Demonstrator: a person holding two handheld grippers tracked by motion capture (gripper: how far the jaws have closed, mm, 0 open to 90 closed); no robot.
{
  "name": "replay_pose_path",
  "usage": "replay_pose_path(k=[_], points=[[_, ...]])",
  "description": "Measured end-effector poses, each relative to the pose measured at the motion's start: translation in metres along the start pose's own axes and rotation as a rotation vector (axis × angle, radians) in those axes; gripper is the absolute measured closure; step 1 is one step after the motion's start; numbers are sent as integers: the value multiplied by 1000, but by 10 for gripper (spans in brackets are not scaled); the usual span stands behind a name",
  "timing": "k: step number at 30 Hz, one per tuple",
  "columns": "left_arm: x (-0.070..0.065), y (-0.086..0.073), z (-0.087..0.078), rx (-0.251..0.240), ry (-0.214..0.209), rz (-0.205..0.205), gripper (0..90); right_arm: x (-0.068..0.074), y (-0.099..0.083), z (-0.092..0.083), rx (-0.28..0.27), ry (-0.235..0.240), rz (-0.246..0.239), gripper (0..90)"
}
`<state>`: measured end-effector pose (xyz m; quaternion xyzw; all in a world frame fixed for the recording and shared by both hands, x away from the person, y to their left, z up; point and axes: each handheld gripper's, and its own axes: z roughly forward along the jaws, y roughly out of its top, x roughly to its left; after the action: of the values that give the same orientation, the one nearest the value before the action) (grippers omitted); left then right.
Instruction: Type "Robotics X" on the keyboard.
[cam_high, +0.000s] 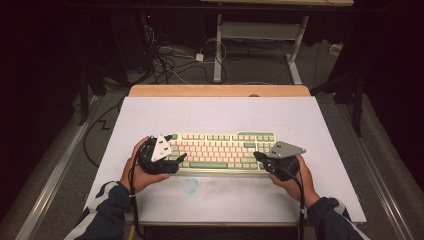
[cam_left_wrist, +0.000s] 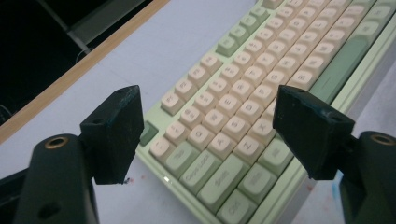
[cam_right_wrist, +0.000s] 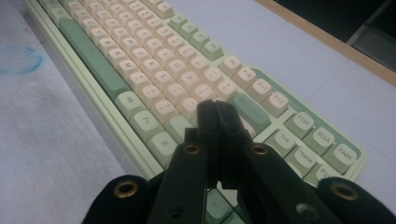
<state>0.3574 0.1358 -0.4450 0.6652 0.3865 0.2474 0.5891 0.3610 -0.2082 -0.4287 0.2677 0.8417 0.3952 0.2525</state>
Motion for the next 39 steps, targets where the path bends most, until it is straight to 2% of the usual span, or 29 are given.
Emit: replay_pose_path(k=[6,11,13,15,20,23,28,39], points=[[8,-13,-14,12,34,-7,202,0,3,0,-4,2,-1,900],[12,-18,-24,3,36,-56,200,0,8,2,-6,5,-6,900],[12,-22,-27,4,54,-60,201,0,9,5,1,7,-7,900],[13,-25,-29,13,50,-93,213,0,12,12,12,12,-4,900],[11,-32,-36,32,65,-73,214,0,20,24,17,18,-15,900],[11,-32,-39,26,66,-76,214,3,25,33,28,26,-28,900],[12,-34,-37,50,69,-62,214,9,33,50,48,42,-42,900],[13,-38,-36,69,59,-62,214,16,47,80,83,54,-58,900]])
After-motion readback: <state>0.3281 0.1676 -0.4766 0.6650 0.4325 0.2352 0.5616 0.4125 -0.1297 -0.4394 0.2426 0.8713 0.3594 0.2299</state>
